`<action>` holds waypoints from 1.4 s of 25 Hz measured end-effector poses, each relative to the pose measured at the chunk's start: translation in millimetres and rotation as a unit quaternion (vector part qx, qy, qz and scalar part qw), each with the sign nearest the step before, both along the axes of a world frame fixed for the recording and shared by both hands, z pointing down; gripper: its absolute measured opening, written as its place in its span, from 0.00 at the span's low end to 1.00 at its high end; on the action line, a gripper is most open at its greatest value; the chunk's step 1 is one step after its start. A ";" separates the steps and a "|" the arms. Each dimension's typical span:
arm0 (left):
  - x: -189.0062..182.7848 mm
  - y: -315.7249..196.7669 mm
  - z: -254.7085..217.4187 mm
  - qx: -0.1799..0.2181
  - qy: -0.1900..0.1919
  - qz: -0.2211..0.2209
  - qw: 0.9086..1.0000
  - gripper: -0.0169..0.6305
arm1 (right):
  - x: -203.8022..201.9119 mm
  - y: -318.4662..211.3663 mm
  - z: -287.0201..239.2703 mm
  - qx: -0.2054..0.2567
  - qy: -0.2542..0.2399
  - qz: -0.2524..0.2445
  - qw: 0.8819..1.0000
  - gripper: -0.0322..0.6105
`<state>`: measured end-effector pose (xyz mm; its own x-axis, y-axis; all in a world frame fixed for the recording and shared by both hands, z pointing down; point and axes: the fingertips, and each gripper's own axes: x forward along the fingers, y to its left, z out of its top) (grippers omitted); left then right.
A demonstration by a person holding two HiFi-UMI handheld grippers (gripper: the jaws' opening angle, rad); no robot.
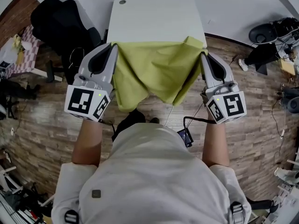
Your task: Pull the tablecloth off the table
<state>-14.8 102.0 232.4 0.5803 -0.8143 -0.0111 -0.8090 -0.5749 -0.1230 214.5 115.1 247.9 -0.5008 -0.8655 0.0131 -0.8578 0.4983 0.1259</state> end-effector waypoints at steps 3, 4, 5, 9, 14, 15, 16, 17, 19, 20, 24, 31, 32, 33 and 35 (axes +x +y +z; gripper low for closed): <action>4.6 -0.1 1.5 -0.003 0.002 0.001 1.000 0.04 | 3.0 2.2 1.9 -0.002 -0.001 -0.001 1.000 0.08; 6.2 0.9 1.3 -0.003 0.001 0.002 1.000 0.04 | 3.9 3.2 2.9 -0.003 -0.001 -0.002 1.000 0.08; 7.3 2.1 1.1 -0.002 0.001 0.002 1.000 0.04 | 4.6 4.2 3.9 -0.003 0.001 -0.003 1.000 0.08; 7.6 6.3 2.7 -0.002 0.004 0.000 1.000 0.04 | 3.2 7.7 9.2 -0.004 0.006 -0.007 1.000 0.08; 2.3 6.8 4.7 -0.004 0.007 -0.006 1.000 0.04 | -4.5 9.7 12.3 0.003 0.020 -0.014 1.000 0.08; 1.9 6.8 4.4 -0.004 0.007 -0.006 1.000 0.04 | -5.0 9.8 11.7 0.005 0.022 -0.014 1.000 0.08; 2.4 7.0 4.0 -0.004 0.007 -0.007 1.000 0.04 | -4.8 10.0 11.2 0.006 0.025 -0.014 1.000 0.08; 3.6 7.6 3.7 -0.004 0.007 -0.007 1.000 0.04 | -4.0 10.5 10.8 0.007 0.027 -0.014 0.999 0.08; 6.6 9.5 3.6 -0.003 0.006 -0.007 1.000 0.04 | -1.8 12.6 10.1 0.009 0.030 -0.015 0.999 0.08; 7.6 10.2 3.5 -0.003 0.005 -0.007 1.000 0.04 | -1.0 13.8 9.5 0.011 0.031 -0.015 0.999 0.08; 6.6 11.7 3.4 -0.002 0.005 -0.007 1.000 0.04 | -1.2 17.4 6.7 0.016 0.031 -0.015 0.999 0.08; 10.3 13.4 2.9 -0.001 0.002 -0.003 1.000 0.04 | 1.7 21.7 4.2 0.015 0.027 -0.014 0.999 0.08; 11.4 14.1 2.8 -0.001 0.001 -0.002 1.000 0.04 | 2.3 22.9 3.7 0.016 0.027 -0.014 0.999 0.08; 12.6 15.2 2.7 -0.001 0.000 -0.002 1.000 0.04 | 3.2 24.2 3.2 0.016 0.027 -0.014 0.999 0.08; 14.9 17.7 2.7 -0.001 -0.001 -0.001 1.000 0.04 | 5.2 26.6 2.6 0.017 0.027 -0.014 0.999 0.08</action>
